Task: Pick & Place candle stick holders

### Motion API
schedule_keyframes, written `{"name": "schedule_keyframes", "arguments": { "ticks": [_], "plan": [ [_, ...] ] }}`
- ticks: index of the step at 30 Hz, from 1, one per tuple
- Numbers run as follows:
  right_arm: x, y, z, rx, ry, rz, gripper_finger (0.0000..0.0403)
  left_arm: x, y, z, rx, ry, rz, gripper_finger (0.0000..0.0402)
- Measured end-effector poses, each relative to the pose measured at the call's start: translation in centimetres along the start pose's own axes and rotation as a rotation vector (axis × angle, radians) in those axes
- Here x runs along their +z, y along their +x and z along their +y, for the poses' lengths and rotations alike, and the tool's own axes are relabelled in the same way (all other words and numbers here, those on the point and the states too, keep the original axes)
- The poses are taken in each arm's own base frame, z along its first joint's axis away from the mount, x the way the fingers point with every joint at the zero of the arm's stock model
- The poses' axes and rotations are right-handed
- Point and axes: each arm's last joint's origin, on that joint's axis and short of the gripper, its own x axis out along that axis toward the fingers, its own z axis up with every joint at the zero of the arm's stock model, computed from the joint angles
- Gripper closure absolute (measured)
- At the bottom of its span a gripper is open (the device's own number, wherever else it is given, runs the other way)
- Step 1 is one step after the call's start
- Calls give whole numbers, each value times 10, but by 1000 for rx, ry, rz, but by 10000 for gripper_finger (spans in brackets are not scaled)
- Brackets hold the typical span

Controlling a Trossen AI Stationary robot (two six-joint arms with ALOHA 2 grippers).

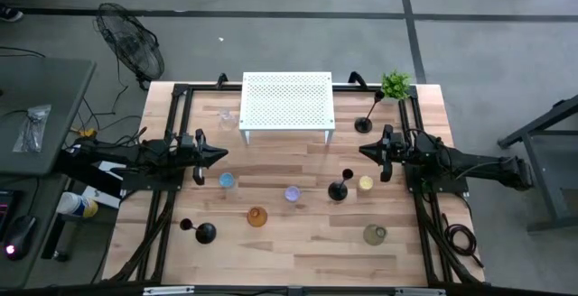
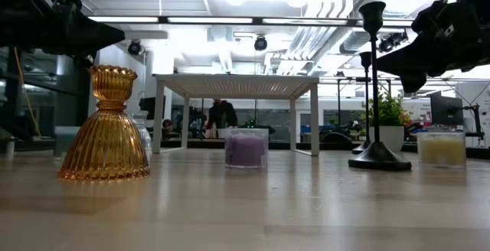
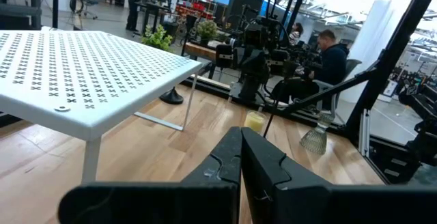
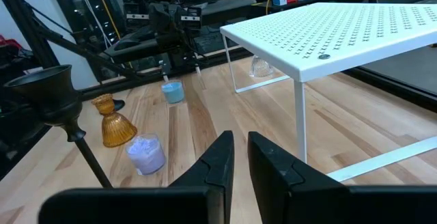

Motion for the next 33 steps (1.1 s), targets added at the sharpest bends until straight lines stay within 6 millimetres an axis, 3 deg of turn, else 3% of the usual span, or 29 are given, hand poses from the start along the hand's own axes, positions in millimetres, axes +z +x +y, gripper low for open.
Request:
{"name": "schedule_keyframes", "arguments": {
  "ticks": [19, 26, 33],
  "plan": [
    [0, 0, 0, 0, 0, 0, 366, 0, 0, 0, 0, 0, 0, 401],
    [0, 0, 0, -12, -197, -2, 366, 0, 0, 0, 0, 0, 0, 401],
    [0, 0, 0, -6, -188, -1, 366, 0, 0, 0, 0, 0, 0, 401]
  ]
}}
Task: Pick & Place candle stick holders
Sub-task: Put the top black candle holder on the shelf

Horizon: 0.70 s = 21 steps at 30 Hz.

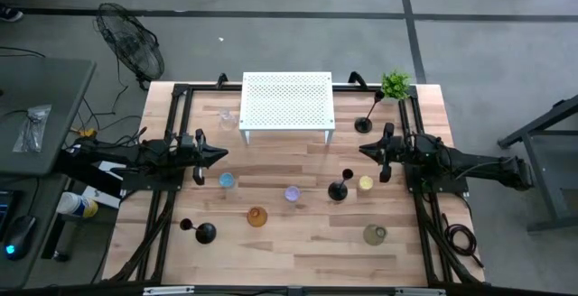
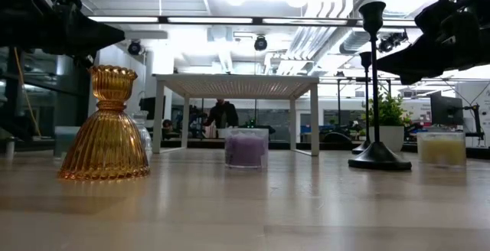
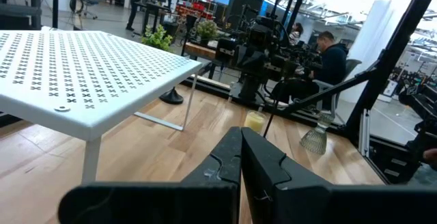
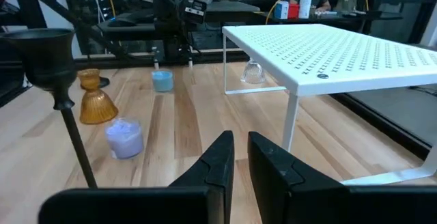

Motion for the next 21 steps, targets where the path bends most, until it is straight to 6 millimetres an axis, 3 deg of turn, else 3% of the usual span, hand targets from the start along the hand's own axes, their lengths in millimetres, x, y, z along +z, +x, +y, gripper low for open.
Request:
{"name": "schedule_keyframes", "arguments": {
  "ticks": [12, 21],
  "plan": [
    [0, 0, 0, -1, 187, 0, 366, 0, 0, 0, 0, 0, 0, 401],
    [-1, 2, -6, -203, 186, -1, 366, 0, 0, 0, 0, 0, 0, 401]
  ]
}}
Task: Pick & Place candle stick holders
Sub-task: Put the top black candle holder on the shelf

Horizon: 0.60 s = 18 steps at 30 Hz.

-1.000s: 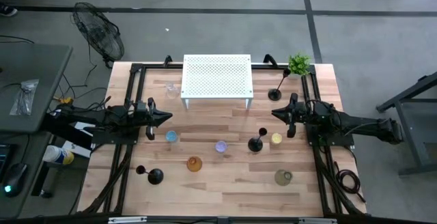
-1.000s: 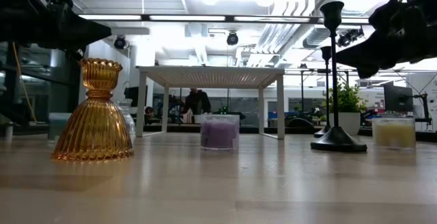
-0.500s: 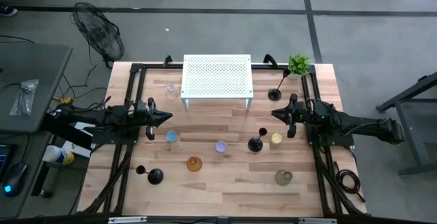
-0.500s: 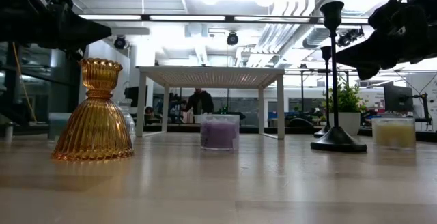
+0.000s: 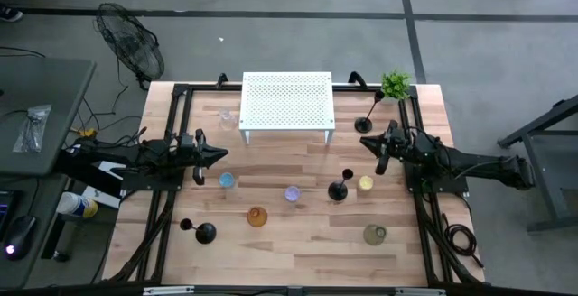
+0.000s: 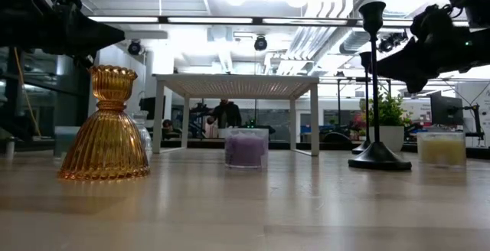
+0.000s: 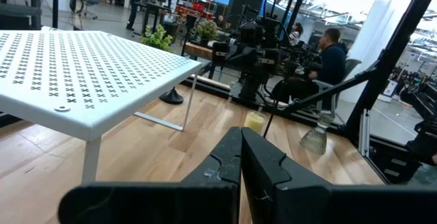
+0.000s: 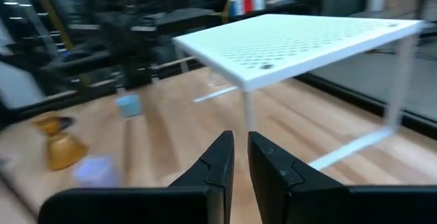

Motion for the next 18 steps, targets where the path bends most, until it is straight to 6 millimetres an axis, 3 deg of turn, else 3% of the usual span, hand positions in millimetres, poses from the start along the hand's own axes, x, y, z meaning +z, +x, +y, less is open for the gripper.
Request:
{"name": "schedule_keyframes", "arguments": {
  "ticks": [5, 10, 14, 18],
  "plan": [
    [1, 3, -8, -221, -7, 40, 366, 0, 0, 0, 0, 0, 0, 401],
    [1, 3, -20, -503, 95, 62, 366, 0, 0, 0, 0, 0, 0, 401],
    [2, 5, -26, -583, 112, 75, 354, 0, 0, 0, 0, 0, 0, 401],
    [-1, 8, -29, -614, 94, 107, 316, 0, 0, 0, 0, 0, 0, 401]
  ]
}}
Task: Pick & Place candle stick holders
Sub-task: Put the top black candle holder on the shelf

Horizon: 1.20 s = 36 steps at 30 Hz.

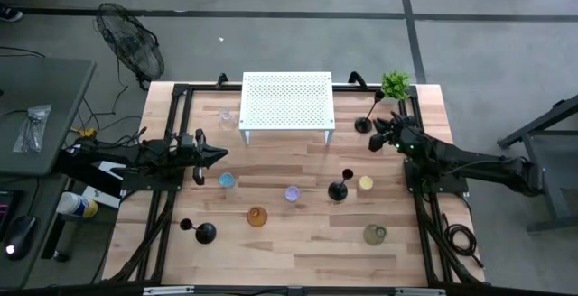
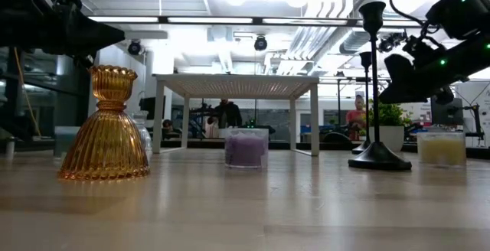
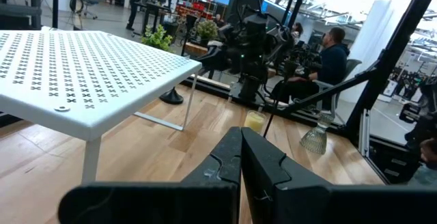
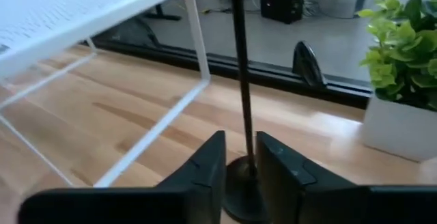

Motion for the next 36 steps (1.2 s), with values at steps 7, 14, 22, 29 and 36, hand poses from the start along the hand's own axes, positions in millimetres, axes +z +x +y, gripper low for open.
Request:
{"name": "schedule_keyframes", "arguments": {
  "ticks": [7, 14, 22, 29, 36],
  "plan": [
    [8, 6, 2, -30, -63, -44, 226, 0, 0, 0, 0, 0, 0, 401],
    [25, 11, 7, -55, -84, -50, 192, 0, 0, 0, 0, 0, 0, 401],
    [32, 23, 12, -62, -62, -107, 197, 0, 0, 0, 0, 0, 0, 401],
    [35, 28, 16, -73, -33, -154, 201, 0, 0, 0, 0, 0, 0, 401],
    [35, 31, 17, -98, -26, -169, 237, 0, 0, 0, 0, 0, 0, 401]
  ]
}}
